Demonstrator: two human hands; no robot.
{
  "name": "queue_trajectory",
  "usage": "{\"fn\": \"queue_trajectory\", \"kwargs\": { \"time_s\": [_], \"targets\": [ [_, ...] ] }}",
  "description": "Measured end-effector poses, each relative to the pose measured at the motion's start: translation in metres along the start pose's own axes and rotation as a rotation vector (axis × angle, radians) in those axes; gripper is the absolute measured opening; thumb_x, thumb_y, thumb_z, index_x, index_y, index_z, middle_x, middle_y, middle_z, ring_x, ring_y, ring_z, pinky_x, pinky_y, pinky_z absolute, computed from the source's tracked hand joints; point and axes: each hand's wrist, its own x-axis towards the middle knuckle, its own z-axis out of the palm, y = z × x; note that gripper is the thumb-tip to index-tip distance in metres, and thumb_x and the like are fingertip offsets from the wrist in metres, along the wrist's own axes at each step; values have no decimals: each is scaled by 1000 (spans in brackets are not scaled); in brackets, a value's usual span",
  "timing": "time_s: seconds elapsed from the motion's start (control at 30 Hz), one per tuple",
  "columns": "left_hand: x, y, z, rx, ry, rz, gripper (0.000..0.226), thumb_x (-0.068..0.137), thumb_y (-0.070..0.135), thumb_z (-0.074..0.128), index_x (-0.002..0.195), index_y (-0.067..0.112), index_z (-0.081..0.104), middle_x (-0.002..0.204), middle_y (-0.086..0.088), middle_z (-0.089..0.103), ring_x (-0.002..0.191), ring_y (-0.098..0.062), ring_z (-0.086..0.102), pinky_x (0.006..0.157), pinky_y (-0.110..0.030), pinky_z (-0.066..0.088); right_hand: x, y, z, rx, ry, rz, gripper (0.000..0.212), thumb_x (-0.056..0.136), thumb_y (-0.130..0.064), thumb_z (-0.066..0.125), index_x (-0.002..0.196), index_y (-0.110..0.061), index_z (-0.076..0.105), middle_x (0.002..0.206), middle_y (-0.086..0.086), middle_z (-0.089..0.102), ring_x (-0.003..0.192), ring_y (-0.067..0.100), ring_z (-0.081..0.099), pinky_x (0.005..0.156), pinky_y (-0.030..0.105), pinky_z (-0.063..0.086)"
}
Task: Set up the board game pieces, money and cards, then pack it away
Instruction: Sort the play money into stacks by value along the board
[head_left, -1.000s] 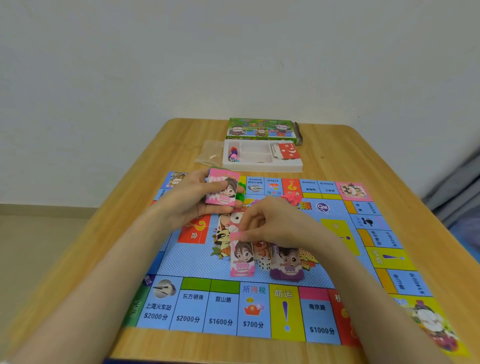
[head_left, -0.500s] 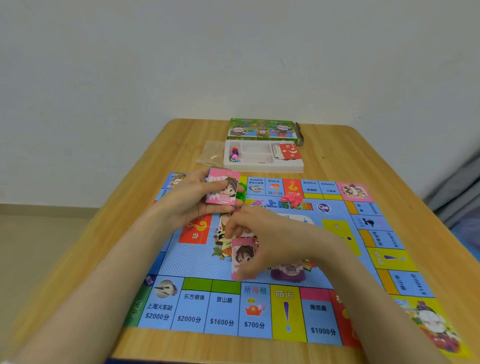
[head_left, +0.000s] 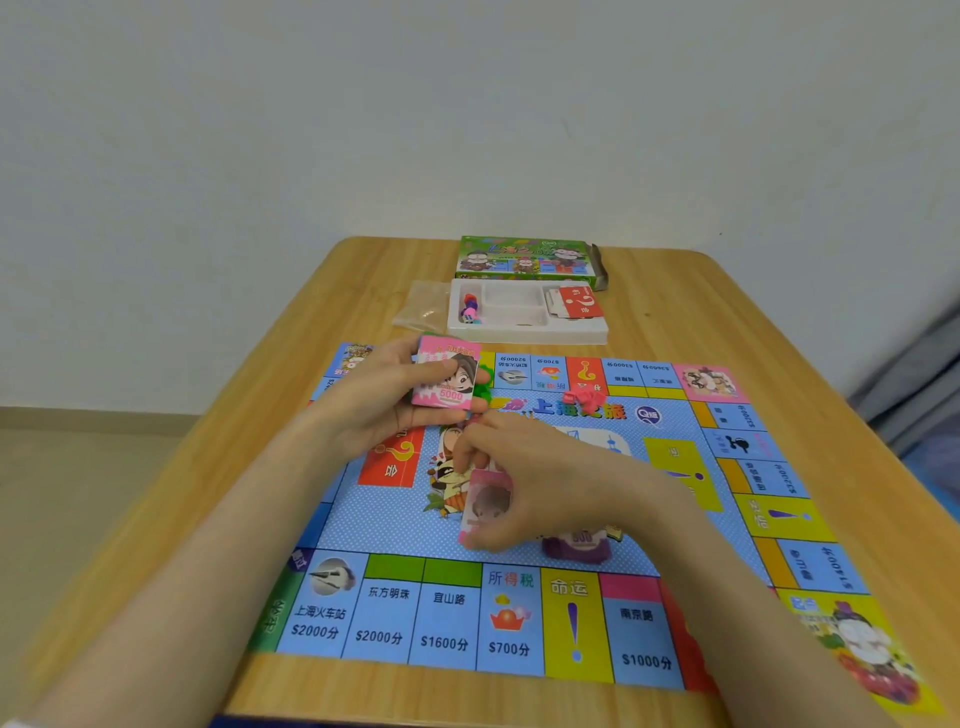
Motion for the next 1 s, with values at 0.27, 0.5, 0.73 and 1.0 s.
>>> {"fn": "queue_trajectory", "kwargs": {
  "time_s": [0.27,0.5,0.73,1.0],
  "targets": [
    [1,-6,1,119,-55,24,39,70,17,68,108,9,61,85,-5,73,65,-20,71,55,-28,59,8,7,-9,454,614,198,25,90,-34,60,83,-15,46,66,-4,46,56,7,39,53,19,33],
    [-4,-7,11,145,-142,19,32,71,16,65,103,15,61,73,3,72,56,-14,69,46,-19,54,11,6,-6,560,800,155,20,84,-11,68,97,-18,55,68,-6,52,57,4,49,61,24,45],
    [-4,-5,8,105,-117,43,32,72,15,64,104,11,59,79,-8,74,62,-20,71,53,-26,57,9,8,-10,491,852,148,25,88,-7,62,76,-27,54,75,12,62,68,28,61,66,43,51],
    [0,-2,2,-23,55,99,12,88,6,57,100,9,59,80,-1,75,62,-15,71,41,-18,52,-1,10,-22,573,385,206,8,88,-15,63,83,-17,57,81,17,70,66,20,55,67,34,44]
  ]
}}
